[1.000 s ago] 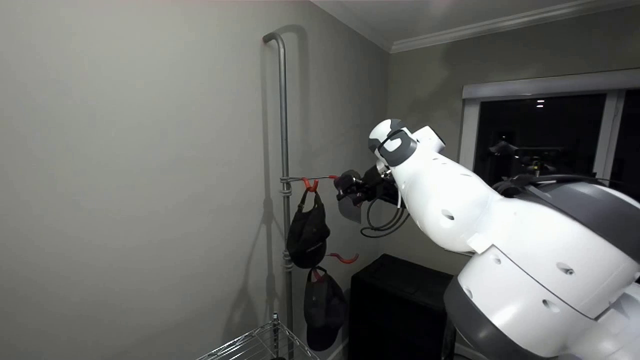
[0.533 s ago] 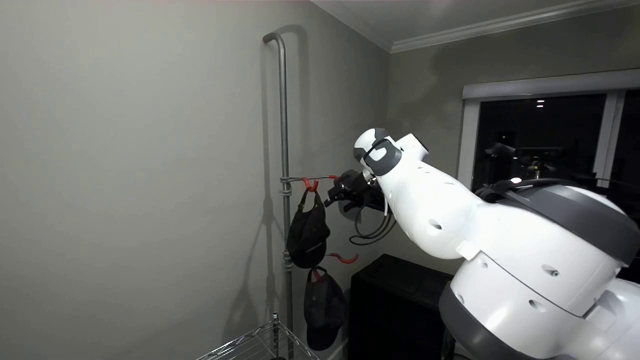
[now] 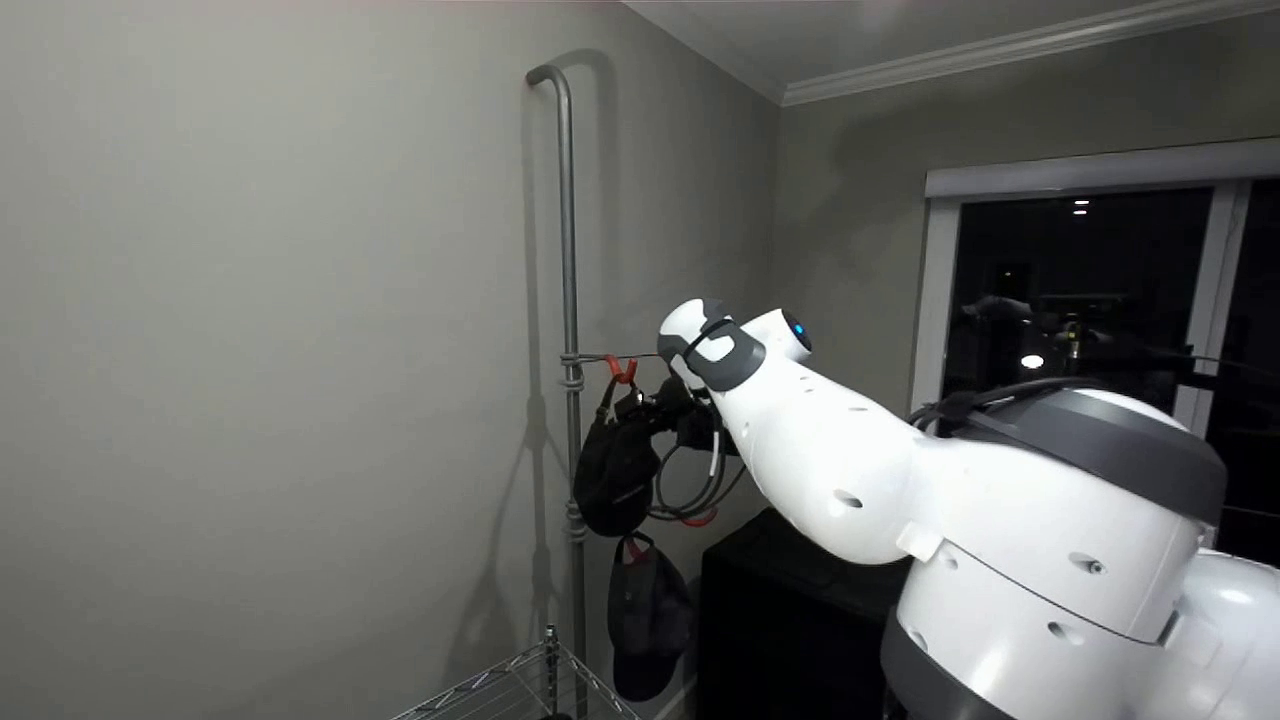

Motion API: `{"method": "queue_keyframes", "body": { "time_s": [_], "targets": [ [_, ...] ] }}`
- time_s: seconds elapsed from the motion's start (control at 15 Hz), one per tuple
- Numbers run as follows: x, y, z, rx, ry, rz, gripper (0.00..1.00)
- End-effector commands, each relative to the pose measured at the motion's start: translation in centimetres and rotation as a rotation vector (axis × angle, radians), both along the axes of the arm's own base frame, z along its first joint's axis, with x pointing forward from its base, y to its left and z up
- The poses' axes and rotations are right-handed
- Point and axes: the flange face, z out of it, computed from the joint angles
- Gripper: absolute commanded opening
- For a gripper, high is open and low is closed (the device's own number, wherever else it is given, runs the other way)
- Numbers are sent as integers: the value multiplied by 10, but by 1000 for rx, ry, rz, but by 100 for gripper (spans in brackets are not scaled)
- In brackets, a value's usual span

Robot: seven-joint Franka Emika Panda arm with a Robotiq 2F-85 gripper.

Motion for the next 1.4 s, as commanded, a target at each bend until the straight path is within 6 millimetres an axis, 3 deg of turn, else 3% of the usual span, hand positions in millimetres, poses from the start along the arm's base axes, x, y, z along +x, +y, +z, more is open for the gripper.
{"method": "queue_keyframes", "body": {
  "time_s": [0.0, 0.53, 0.8, 0.87, 1.13, 1.33],
  "targets": [
    [9, 11, -8, -31, -56, -6, 53],
    [4, 17, -5, -93, -117, -43, 6],
    [-7, 10, 1, -111, -115, -87, 0],
    [-11, 7, 4, -117, -113, -94, 4],
    [-41, -11, 23, -117, -109, -119, 5],
    [-66, -14, 46, -126, -119, -111, 4]
  ]
}}
